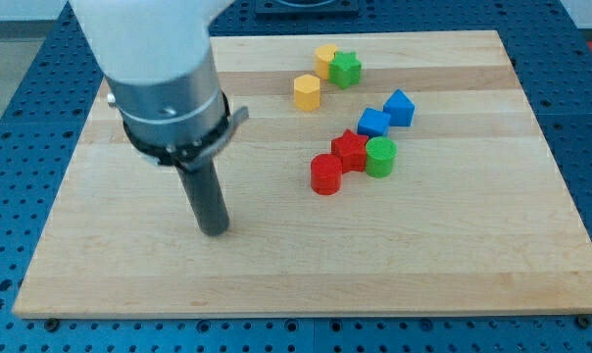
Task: Move the yellow hexagon bottom right of the red circle
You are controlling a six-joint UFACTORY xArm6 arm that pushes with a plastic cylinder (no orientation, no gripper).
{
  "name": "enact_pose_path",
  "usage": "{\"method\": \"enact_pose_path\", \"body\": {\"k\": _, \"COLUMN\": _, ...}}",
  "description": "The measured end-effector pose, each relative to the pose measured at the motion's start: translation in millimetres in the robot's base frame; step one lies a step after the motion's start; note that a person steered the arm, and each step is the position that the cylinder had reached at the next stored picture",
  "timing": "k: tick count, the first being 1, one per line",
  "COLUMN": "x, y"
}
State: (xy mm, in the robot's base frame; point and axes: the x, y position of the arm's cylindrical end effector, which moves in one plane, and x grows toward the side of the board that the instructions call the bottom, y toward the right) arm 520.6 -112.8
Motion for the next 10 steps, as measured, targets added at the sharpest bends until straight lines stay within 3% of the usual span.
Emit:
{"method": "enact_pose_path", "body": {"k": 3, "x": -149.5, "y": 8.4}}
{"method": "enact_pose_path", "body": {"k": 5, "x": -231.4, "y": 50.5}}
{"method": "enact_pose_path", "body": {"k": 7, "x": -249.7, "y": 113.2}}
{"method": "enact_pose_path", "body": {"k": 10, "x": -217.2, "y": 121.4}}
